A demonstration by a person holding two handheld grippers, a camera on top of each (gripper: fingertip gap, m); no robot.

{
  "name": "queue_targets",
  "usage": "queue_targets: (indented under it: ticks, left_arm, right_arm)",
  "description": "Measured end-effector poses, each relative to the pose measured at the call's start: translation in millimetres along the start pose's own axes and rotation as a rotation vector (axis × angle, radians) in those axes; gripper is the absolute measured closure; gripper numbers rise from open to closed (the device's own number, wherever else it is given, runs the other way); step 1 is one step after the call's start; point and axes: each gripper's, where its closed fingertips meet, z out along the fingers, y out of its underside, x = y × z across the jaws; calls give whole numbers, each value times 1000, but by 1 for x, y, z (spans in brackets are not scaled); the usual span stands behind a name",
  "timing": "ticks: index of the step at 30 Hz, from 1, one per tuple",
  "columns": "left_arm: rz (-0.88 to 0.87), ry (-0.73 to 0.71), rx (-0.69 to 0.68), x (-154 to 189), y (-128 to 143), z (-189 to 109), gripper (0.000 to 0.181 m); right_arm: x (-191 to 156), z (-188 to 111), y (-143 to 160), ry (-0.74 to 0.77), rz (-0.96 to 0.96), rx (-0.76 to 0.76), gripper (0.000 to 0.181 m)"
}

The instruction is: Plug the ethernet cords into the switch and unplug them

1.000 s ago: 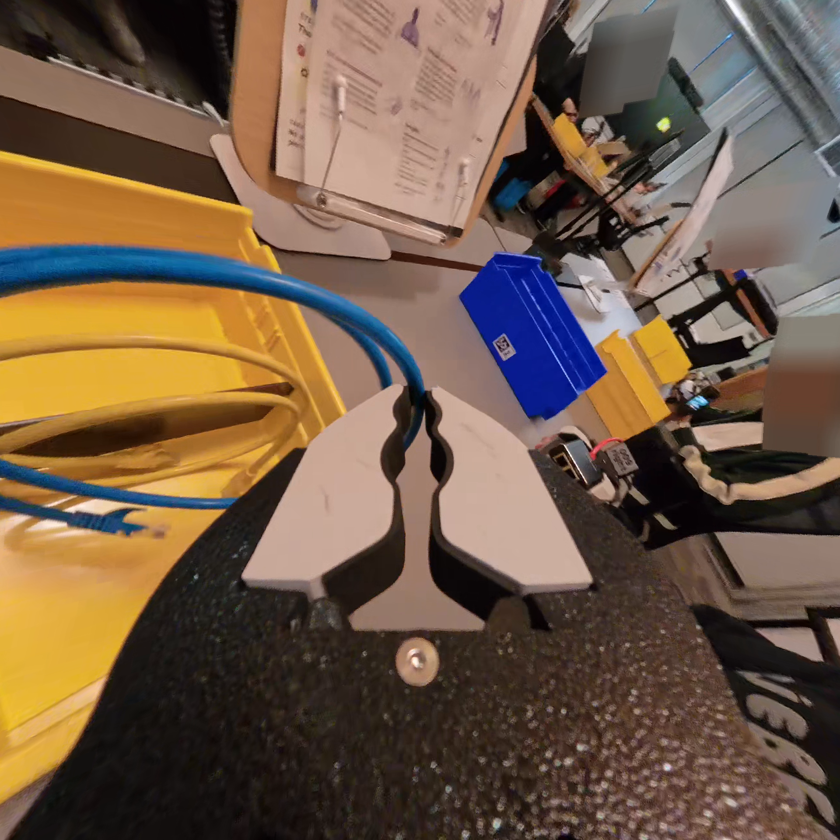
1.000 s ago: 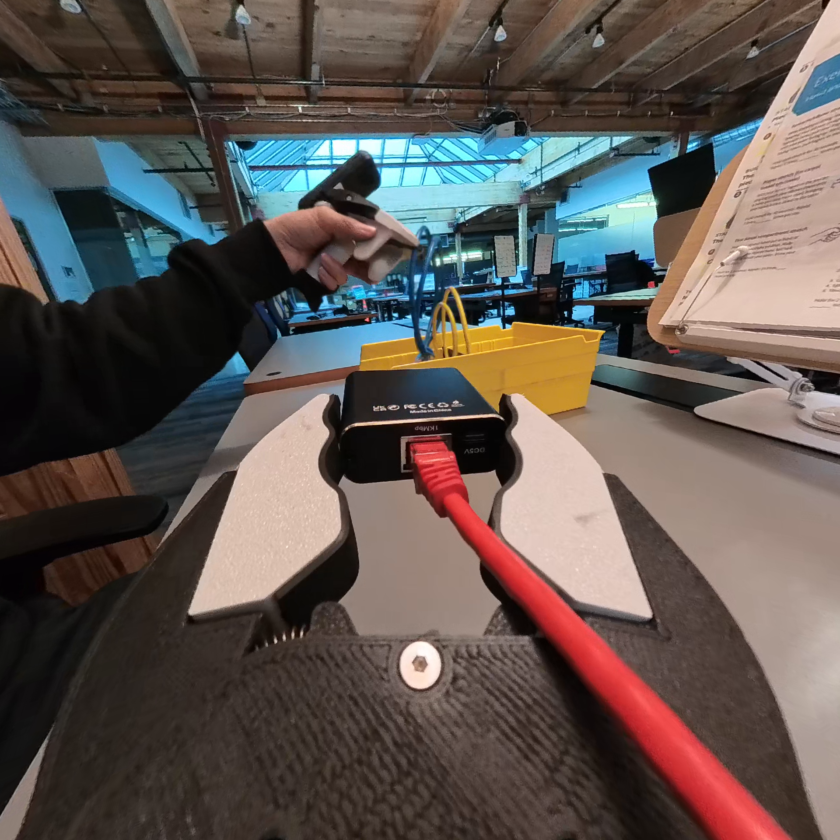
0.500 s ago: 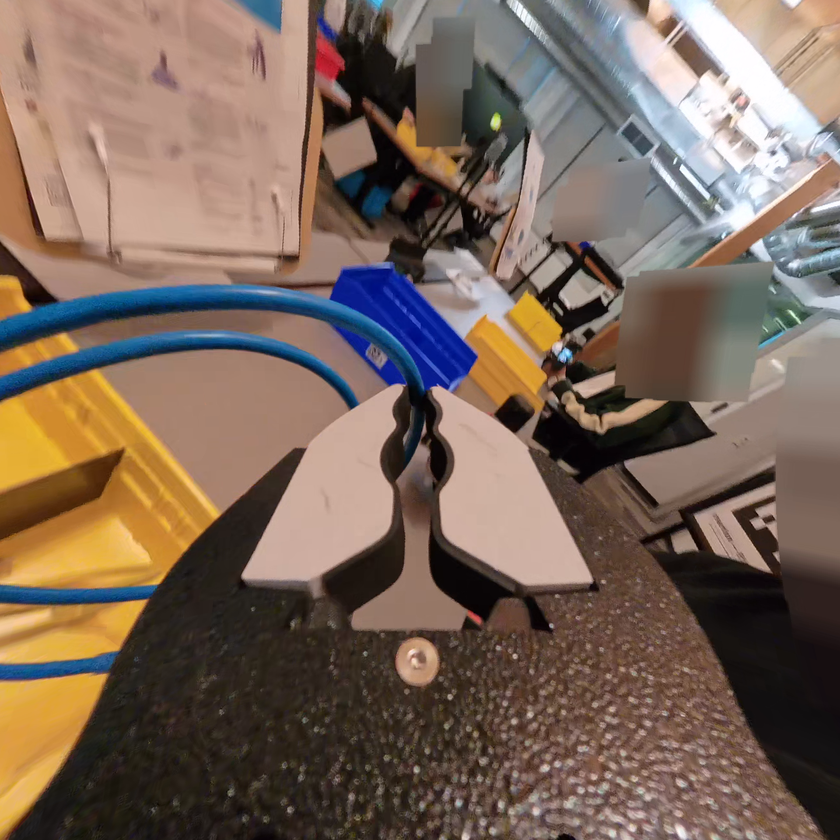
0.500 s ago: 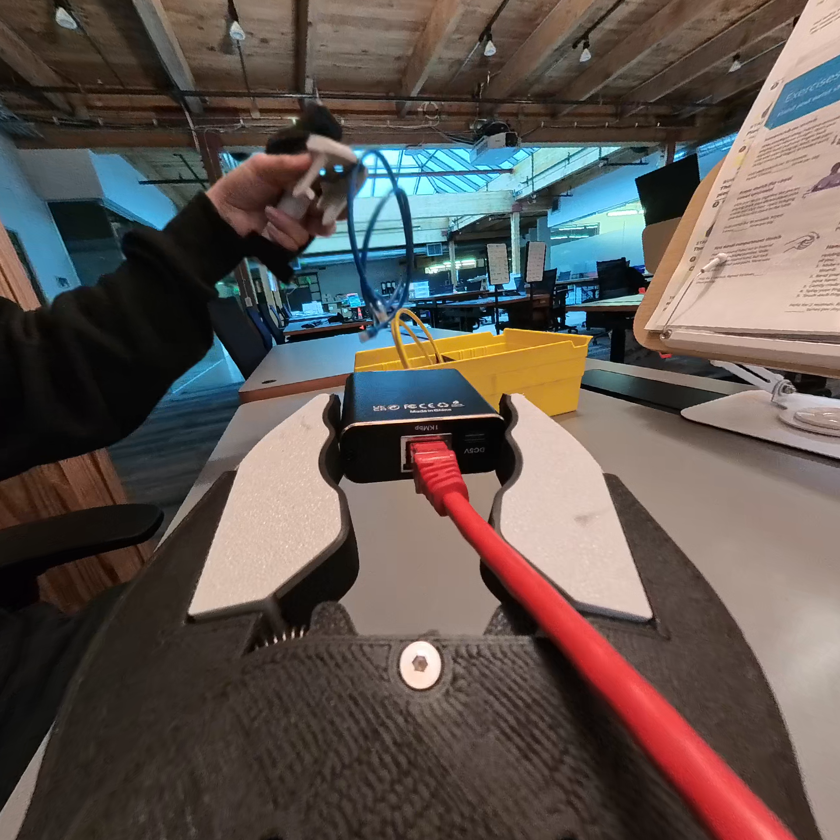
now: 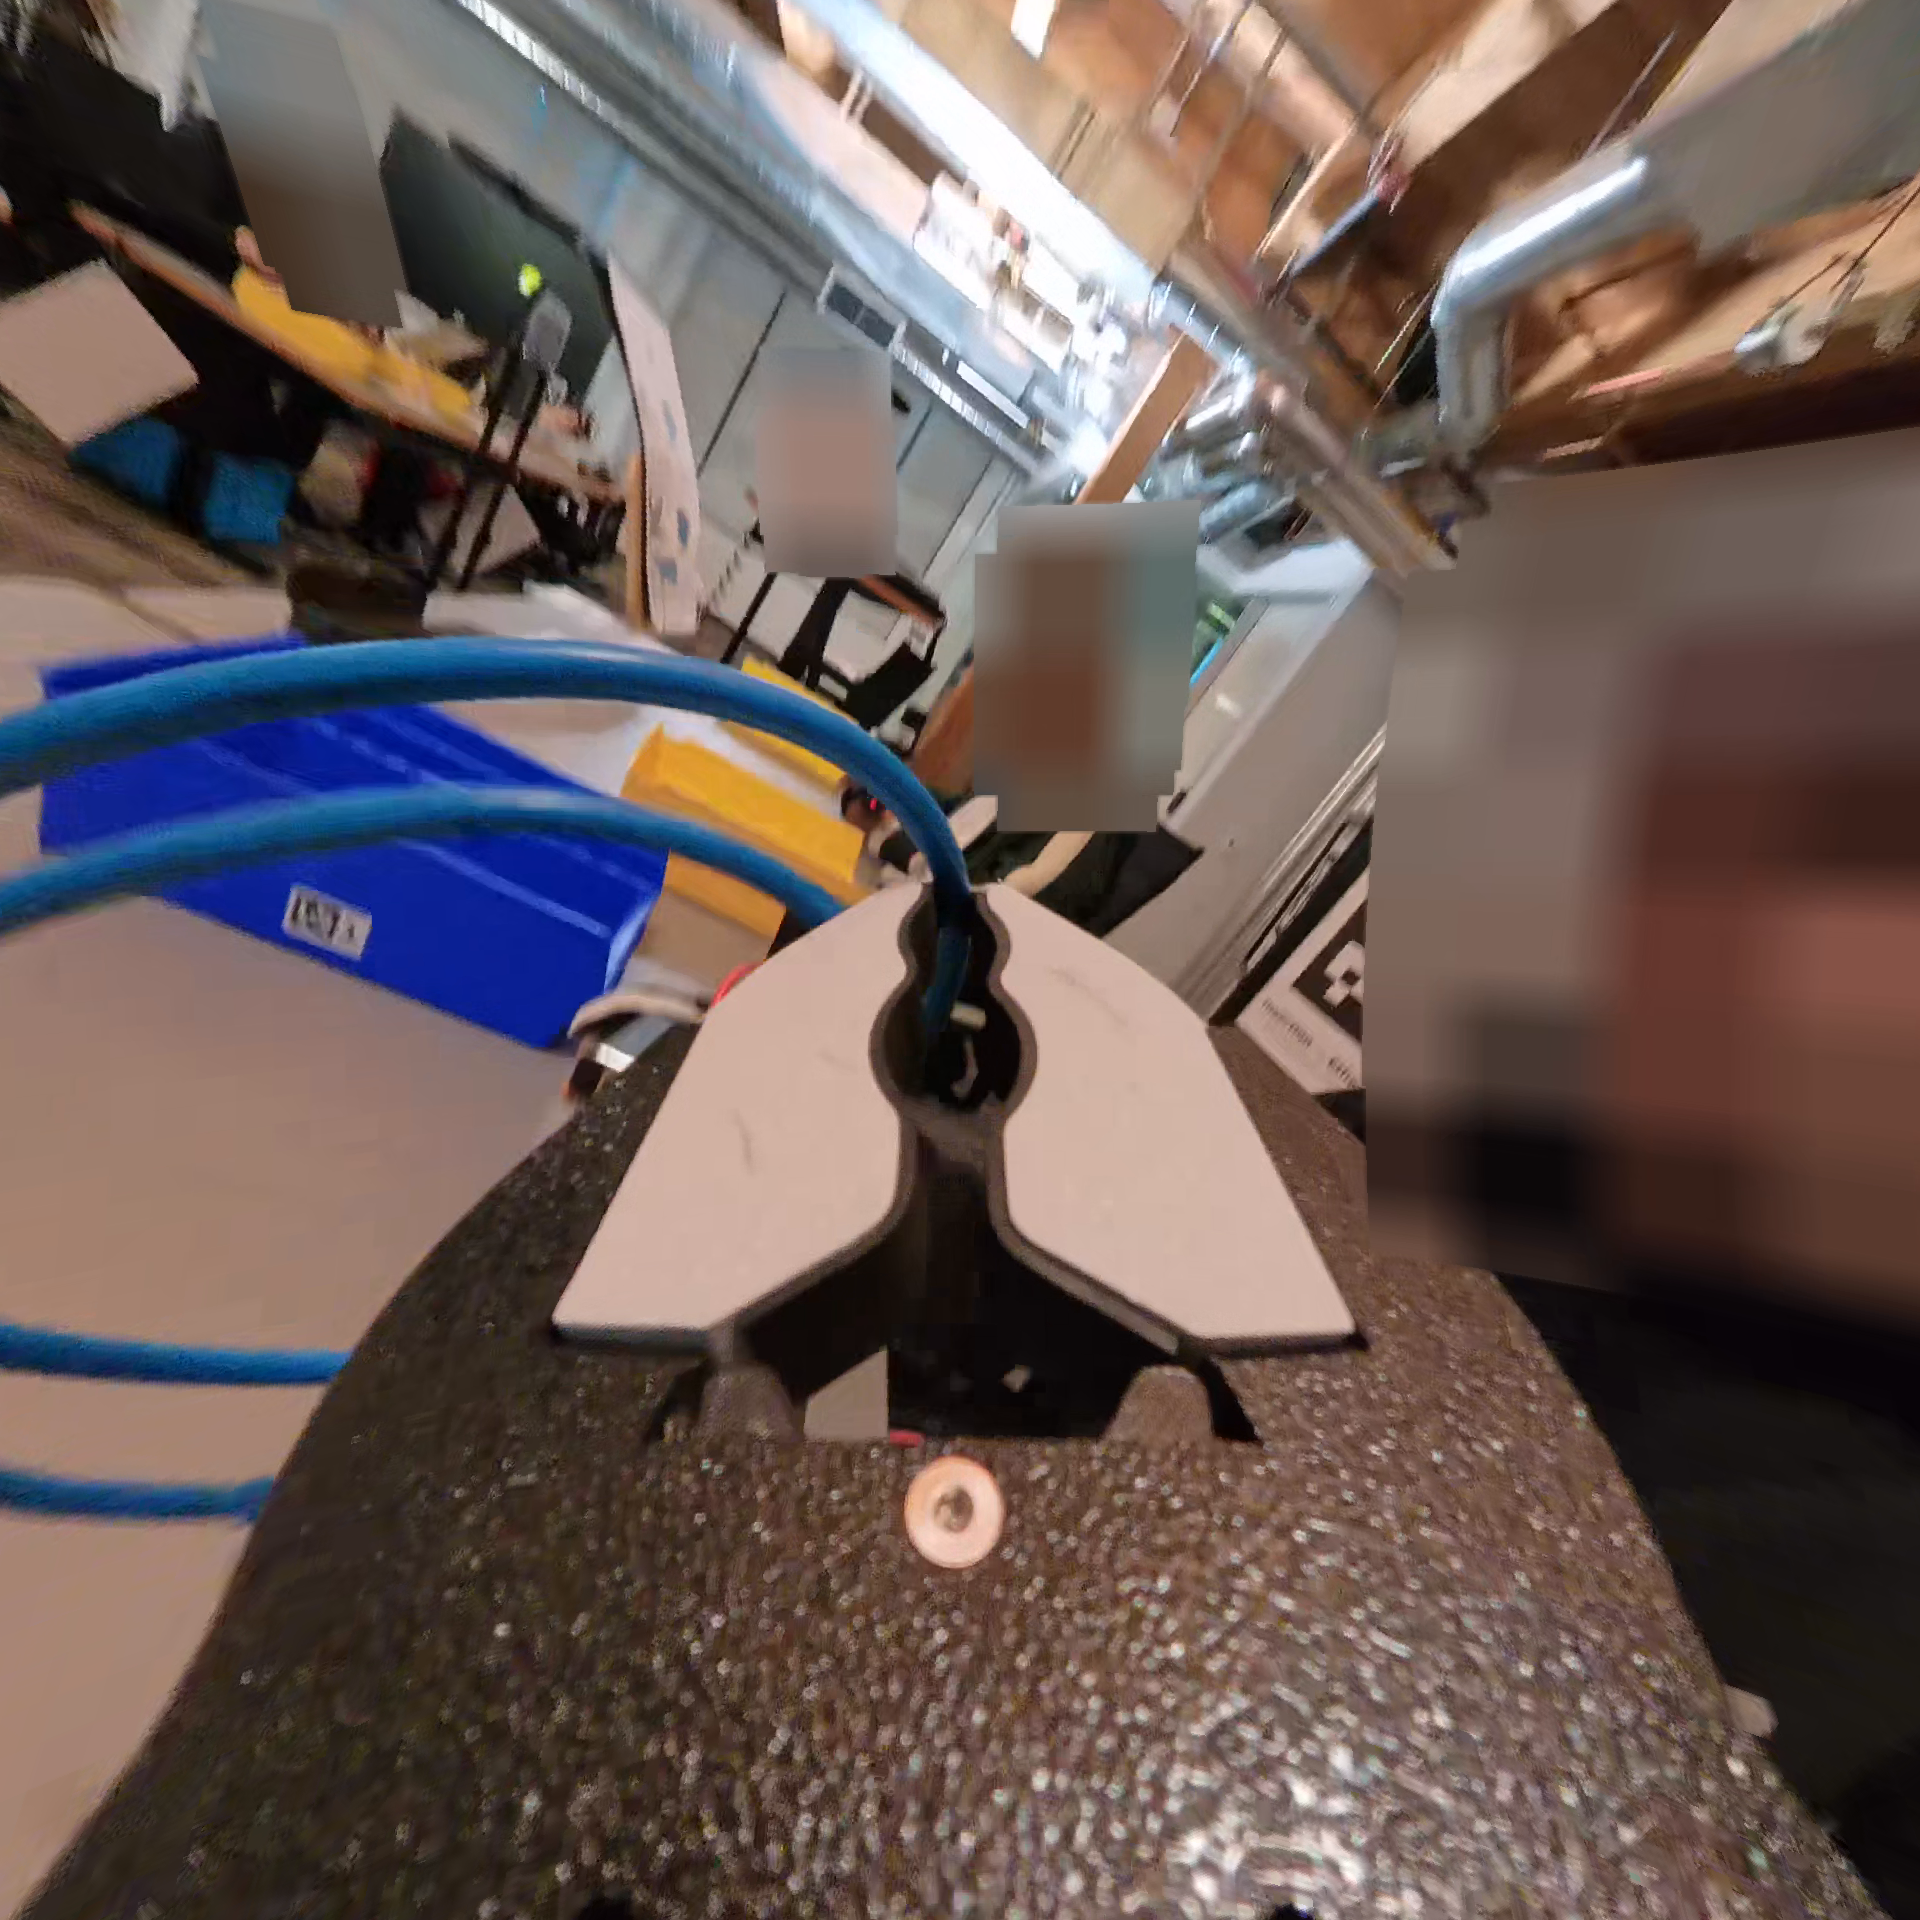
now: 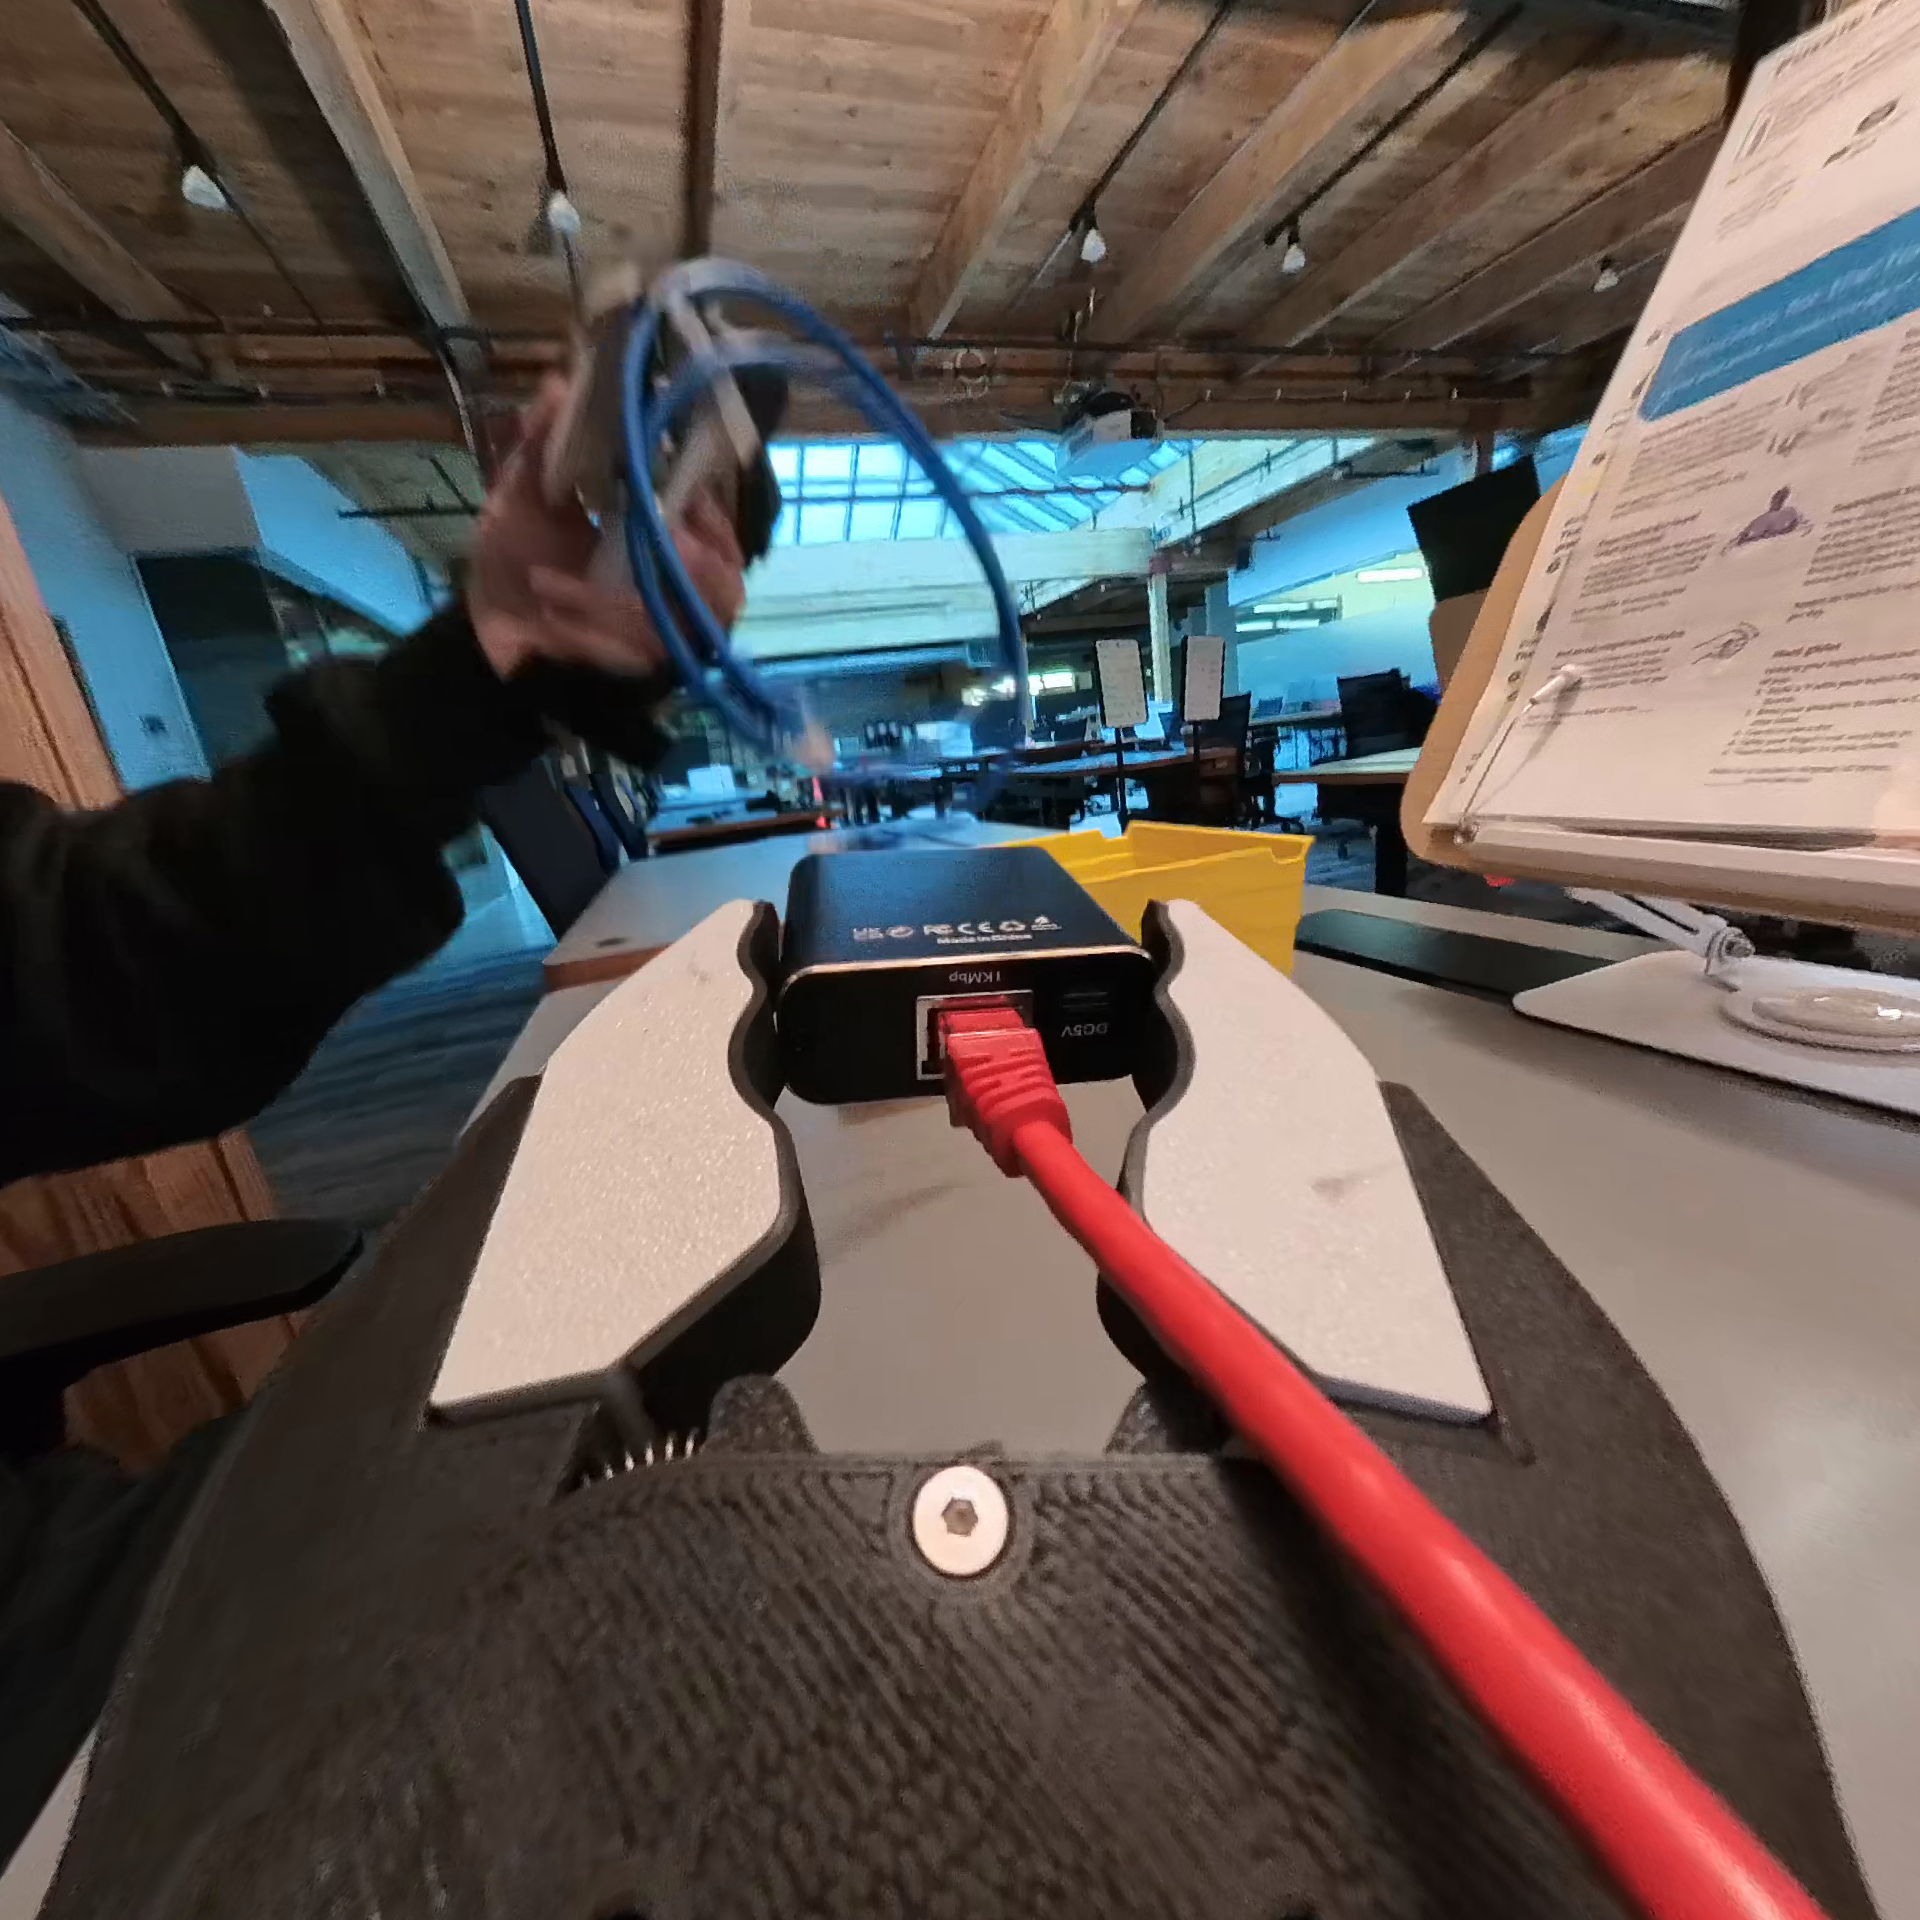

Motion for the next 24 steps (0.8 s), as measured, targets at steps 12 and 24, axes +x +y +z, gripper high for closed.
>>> queue_targets:
  ticks: [12, 24]
  left_arm:
    - [-19, -132, -80, -60, 141, -52, 176]
    - [-125, -423, -259, -77, 208, -119, 175]
  right_arm:
    - [-28, -19, -29, -226, 40, 158, 114]
    - [-41, -10, -19, -281, 59, 125, 114]
